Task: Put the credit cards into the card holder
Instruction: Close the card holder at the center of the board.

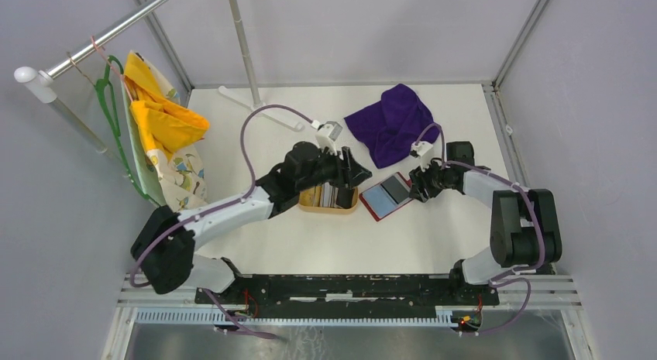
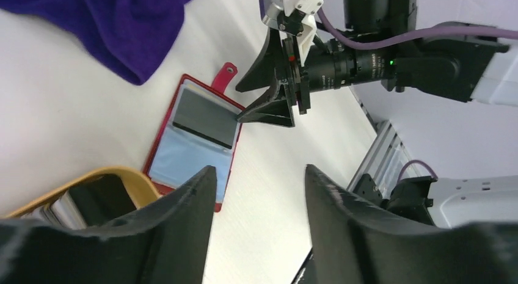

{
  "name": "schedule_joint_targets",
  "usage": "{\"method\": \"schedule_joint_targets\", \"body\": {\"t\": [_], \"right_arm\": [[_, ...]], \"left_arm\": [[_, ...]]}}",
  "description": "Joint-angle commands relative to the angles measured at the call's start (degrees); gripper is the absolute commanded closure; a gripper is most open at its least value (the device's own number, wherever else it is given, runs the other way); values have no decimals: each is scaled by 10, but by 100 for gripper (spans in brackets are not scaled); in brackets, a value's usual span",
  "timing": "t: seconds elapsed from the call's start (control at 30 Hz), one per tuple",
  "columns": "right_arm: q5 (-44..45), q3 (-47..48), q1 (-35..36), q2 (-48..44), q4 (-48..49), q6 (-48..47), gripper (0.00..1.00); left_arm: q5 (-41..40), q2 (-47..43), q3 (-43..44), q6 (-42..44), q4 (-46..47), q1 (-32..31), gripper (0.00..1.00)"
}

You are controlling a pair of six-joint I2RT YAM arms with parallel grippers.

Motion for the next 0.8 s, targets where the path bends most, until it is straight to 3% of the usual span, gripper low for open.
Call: {"method": "schedule_joint_targets", "body": {"t": [0.0,0.07,0.1,0.3,0.47,0.53,0.63,0.67,0.77], "right_arm": [[-36,27,-5,27,-19,6,42],[-36,31,-5,35,-45,-11,44],[-38,33,-5,36,-58,-20,46],[-41,20,-6,-8,-122,-82,50],[-55,7,-58,-125,-84,-96,47],[-64,-9,-78,-168,-39,-93,37],[-54,-45,-86,-191,52,-33,9],[-56,-51,-86,-181,80,-14,4],[-72,-32,-86,-112,96,33,4]], "left_arm": [[-98,-91,-70,6,41,1,25],[-102,-107,-89,-15,25,8,5],[-88,-109,-95,-28,22,14,1],[-16,-109,-168,-98,89,3,4],[-116,-129,-201,-84,99,-102,9],[-168,-135,-220,-74,134,-154,11],[-215,-126,-258,-82,212,-187,11],[-221,-117,-269,-90,235,-187,11],[-244,-91,-275,-110,249,-187,8]]}}
